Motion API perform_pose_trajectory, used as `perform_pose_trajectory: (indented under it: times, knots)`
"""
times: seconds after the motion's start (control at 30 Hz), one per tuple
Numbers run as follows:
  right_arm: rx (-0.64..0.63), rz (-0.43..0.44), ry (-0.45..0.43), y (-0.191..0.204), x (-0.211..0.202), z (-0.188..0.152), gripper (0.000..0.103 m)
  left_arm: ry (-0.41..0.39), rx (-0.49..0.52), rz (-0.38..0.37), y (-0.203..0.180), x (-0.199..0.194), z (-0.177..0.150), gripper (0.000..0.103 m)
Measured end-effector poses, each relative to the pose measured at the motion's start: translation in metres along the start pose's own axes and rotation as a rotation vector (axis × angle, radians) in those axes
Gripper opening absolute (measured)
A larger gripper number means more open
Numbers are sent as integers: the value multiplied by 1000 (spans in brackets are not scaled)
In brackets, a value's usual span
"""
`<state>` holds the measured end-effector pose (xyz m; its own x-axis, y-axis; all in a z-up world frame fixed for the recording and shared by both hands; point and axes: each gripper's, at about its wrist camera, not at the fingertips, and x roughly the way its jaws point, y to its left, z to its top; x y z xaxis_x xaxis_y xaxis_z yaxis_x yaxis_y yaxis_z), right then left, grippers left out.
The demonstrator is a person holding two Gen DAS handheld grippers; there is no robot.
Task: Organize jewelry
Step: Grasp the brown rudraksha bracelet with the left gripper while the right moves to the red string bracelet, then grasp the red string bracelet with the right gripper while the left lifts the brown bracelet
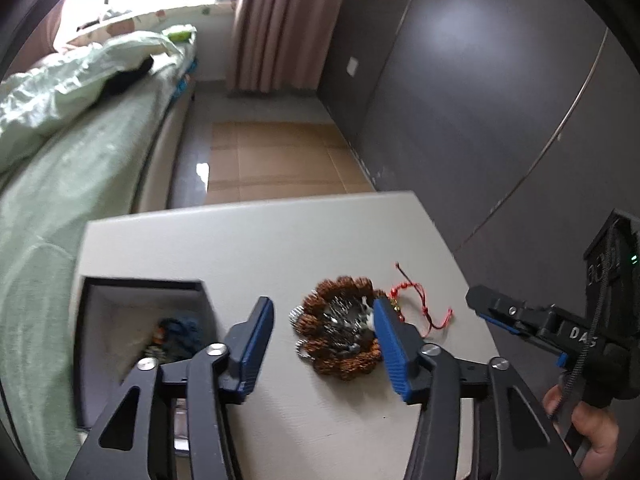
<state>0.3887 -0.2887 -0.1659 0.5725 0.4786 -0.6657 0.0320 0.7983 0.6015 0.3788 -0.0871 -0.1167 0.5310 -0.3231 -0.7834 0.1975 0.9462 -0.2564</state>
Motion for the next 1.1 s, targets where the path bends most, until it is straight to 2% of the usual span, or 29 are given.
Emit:
perform_pose_trajectory:
  times: [0.17,0.53,0.63,0.73,0.77,0.9,1.1]
  knots:
    - [18,-38,5,-12,0,3,52,61,26,12,-8,27,-1,43]
    - [17,-59,21,-16,6,9,51,124,44,133,-4,62,-1,40]
    - [6,-67,36,-13,12,9,51,137,35,149,0,66,-3,35]
    - [-11,-73,50,-9,17,8,51,135,18,133,2,67,-3,31]
    - [-17,-79,53,-8,18,7,51,138,9,118,3,68,-3,23]
    - [-31,-97,71,-7,24,6,51,128,-16,92,6,65,-1,21]
    - [-41,-114,105,-6,39,8,41,74,-32,27,5,49,1,20]
